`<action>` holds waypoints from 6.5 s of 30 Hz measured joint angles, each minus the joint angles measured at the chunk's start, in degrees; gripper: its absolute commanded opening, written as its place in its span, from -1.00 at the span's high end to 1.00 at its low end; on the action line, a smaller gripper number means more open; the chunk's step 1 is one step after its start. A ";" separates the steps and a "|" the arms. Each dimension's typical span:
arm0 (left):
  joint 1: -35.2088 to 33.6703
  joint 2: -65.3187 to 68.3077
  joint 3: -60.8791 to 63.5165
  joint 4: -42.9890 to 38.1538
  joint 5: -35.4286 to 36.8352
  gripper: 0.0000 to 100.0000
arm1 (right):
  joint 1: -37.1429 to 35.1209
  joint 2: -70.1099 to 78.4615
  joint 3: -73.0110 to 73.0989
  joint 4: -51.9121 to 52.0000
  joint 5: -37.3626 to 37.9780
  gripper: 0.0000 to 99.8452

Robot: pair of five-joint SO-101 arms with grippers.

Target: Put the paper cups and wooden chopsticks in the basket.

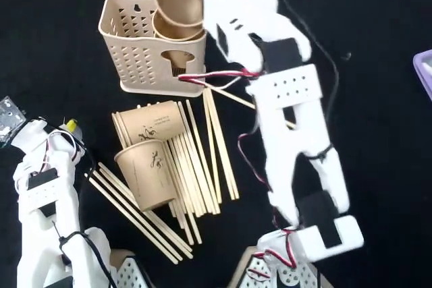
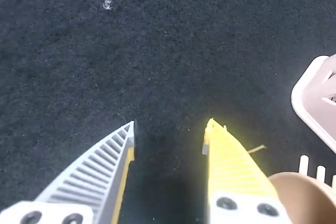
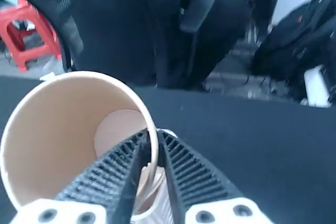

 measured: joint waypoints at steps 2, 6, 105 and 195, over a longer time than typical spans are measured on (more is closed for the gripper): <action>0.00 0.00 0.00 0.00 0.00 0.57 | -0.62 1.67 -1.49 1.93 0.00 0.98; 0.00 0.00 0.00 0.00 0.00 0.57 | -0.88 4.04 -4.04 3.69 0.00 0.97; -0.97 0.00 0.00 0.00 1.41 0.57 | -34.37 -43.16 74.46 -13.98 6.33 0.33; -6.42 0.00 0.00 0.00 7.30 0.57 | -4.84 10.73 -23.47 13.27 4.31 0.98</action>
